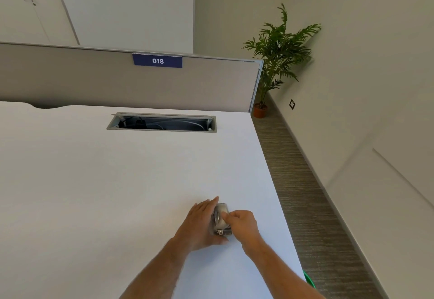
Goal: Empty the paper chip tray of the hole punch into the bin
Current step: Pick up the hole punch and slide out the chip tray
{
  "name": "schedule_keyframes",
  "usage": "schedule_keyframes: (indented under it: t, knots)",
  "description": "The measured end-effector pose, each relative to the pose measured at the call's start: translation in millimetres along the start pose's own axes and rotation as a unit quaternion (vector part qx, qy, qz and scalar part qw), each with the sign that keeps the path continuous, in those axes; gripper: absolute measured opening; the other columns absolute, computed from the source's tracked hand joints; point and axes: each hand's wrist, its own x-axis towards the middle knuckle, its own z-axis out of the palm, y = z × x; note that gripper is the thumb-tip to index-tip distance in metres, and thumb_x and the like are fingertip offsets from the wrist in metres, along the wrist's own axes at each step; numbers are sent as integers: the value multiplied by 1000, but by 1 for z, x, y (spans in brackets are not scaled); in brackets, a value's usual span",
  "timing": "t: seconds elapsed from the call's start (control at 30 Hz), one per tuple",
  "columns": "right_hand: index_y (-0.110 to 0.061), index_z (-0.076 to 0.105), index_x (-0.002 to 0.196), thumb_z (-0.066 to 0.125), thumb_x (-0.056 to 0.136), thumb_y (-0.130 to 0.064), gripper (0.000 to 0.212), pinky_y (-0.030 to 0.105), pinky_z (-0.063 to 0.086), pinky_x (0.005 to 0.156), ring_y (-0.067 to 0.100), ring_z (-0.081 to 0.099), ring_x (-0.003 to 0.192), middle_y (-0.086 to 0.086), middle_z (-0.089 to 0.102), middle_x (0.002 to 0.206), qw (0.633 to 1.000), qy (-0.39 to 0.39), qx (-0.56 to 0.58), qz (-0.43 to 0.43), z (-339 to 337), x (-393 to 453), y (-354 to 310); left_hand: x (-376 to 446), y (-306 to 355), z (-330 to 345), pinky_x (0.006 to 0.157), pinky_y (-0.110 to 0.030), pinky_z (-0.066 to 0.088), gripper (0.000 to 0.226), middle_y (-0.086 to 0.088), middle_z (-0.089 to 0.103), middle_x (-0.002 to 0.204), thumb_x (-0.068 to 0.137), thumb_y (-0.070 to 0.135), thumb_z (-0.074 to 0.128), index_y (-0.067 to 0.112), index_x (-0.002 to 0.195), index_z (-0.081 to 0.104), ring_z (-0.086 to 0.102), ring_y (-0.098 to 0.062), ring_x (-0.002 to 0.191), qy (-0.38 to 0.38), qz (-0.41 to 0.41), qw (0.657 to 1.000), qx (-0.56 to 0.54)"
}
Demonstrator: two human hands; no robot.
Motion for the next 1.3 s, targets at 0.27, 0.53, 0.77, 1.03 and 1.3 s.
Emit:
schedule_keyframes:
  t: [0.27, 0.53, 0.77, 1.03, 1.3]
  knots:
    - [8, 74, 91, 74, 87, -19, 27, 26, 48, 69, 18, 64, 79, 9, 73, 82, 994, -22, 110, 8, -20, -31, -20, -8, 15, -28, 105, -17, 33, 116, 12, 43, 147, 52, 60, 90, 32, 148, 32, 40, -1, 131, 38, 16, 996, -77]
    - [-10, 69, 121, 56, 94, -54, 53, 56, 55, 95, 44, 68, 114, 20, 69, 125, 899, -101, 401, 144, -34, -32, -26, -24, 49, -49, 96, -5, 39, 106, 19, 50, 136, 53, 59, 92, 34, 142, 40, 47, 2, 123, 91, 83, 988, -96]
    - [-6, 77, 114, 52, 99, -45, 49, 57, 49, 106, 44, 68, 116, 22, 71, 126, 868, -166, 448, 139, -28, -40, -37, -35, 62, -56, 79, -3, 46, 95, 17, 55, 127, 52, 44, 96, 42, 134, 47, 51, 2, 115, 99, 106, 980, -135]
    - [-6, 69, 126, 49, 100, -43, 49, 50, 56, 87, 41, 68, 110, 22, 70, 130, 867, -179, 440, 151, -25, -46, -43, -42, 60, -59, 86, -5, 45, 94, 18, 57, 128, 53, 48, 95, 37, 134, 47, 54, -7, 116, 113, 127, 976, -134]
    - [-5, 72, 122, 49, 100, -42, 48, 48, 57, 82, 39, 71, 97, 21, 70, 130, 856, -198, 453, 153, -28, -50, -46, -44, 57, -58, 88, -11, 48, 94, 20, 57, 129, 55, 53, 93, 34, 135, 47, 55, -9, 115, 132, 143, 972, -133]
